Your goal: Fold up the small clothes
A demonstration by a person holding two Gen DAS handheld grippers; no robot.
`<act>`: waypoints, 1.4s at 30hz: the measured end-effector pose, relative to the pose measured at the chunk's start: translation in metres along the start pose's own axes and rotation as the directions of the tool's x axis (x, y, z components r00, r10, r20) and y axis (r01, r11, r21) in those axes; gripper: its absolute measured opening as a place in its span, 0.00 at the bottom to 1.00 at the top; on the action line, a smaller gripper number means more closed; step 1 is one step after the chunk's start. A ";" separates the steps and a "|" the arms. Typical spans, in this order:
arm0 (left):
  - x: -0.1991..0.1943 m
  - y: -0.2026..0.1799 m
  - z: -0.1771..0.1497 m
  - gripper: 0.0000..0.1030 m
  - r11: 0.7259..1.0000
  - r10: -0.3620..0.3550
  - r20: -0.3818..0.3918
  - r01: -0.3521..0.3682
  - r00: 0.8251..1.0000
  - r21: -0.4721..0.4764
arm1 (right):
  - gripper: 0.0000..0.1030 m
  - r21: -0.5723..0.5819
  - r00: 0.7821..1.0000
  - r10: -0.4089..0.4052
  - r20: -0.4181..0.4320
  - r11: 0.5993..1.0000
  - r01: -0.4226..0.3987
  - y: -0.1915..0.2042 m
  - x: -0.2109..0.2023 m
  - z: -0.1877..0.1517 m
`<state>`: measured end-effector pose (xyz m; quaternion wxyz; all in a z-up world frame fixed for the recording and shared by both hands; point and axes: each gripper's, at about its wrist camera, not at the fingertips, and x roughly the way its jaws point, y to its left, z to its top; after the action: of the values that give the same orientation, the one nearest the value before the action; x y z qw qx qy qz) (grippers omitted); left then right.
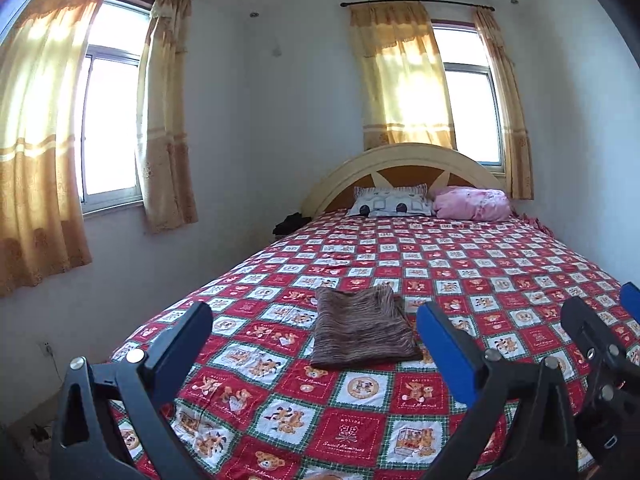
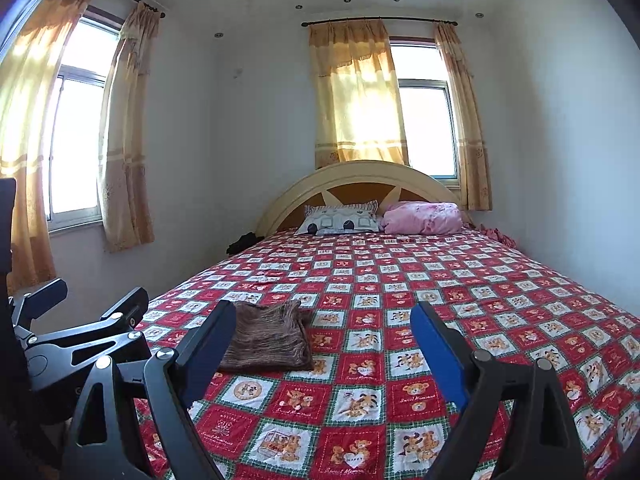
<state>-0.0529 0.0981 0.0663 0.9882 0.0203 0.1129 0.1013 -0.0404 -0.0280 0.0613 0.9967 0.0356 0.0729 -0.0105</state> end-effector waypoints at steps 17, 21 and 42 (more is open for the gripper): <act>0.008 -0.009 -0.004 1.00 0.999 -0.002 -0.045 0.004 0.999 0.033 | 0.86 0.034 0.999 -0.013 -0.037 0.999 0.014 -0.009 0.006 -0.007; 0.009 -0.009 -0.004 1.00 1.000 -0.005 -0.056 0.006 0.998 0.028 | 0.86 0.036 0.999 -0.013 -0.041 0.999 0.014 -0.009 0.007 -0.007; 0.017 -0.006 -0.007 1.00 0.999 0.006 -0.067 -0.003 0.998 0.043 | 0.86 0.041 0.999 -0.013 -0.052 0.999 0.015 -0.011 0.009 -0.009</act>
<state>-0.0375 0.0954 0.0550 0.9830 0.0383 0.1480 0.1019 -0.0328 -0.0381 0.0506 0.9934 0.0559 0.0985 -0.0179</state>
